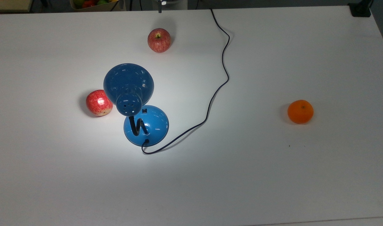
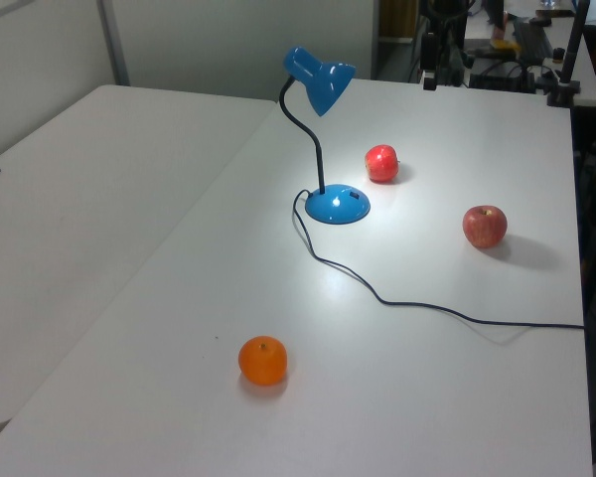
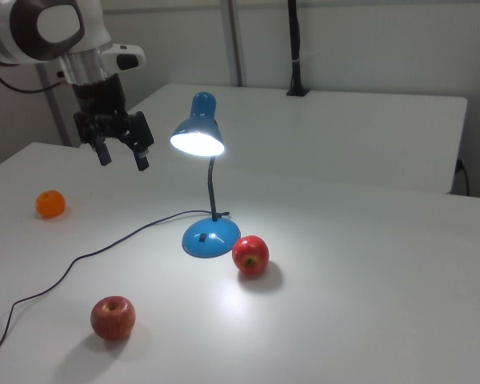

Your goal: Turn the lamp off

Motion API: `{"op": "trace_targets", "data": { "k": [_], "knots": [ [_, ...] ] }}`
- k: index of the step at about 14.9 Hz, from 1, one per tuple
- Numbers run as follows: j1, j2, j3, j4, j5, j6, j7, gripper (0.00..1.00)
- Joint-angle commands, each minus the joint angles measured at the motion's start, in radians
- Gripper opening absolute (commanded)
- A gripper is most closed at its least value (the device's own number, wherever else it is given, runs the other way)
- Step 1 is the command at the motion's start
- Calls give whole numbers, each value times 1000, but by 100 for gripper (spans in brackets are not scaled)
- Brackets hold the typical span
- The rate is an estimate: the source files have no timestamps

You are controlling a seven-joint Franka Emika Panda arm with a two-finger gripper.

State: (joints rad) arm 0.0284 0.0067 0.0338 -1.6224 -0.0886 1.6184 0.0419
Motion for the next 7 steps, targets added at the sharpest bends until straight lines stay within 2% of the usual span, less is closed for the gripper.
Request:
{"op": "trace_targets", "data": {
  "k": [1, 2, 3, 4, 5, 6, 7],
  "knots": [
    [5, -8, -6, -1, -2, -25, -1, 100],
    [5, -7, -6, -1, -3, -25, -2, 99],
    [5, -7, -6, -1, -3, -23, -4, 89],
    [5, -5, -6, -1, -3, -23, -5, 72],
    [5, -2, -6, -1, -2, -22, -7, 40],
    [5, -2, -6, -1, -2, -22, -7, 20],
    [5, -1, -6, 1, -2, -22, -7, 7]
  ]
}}
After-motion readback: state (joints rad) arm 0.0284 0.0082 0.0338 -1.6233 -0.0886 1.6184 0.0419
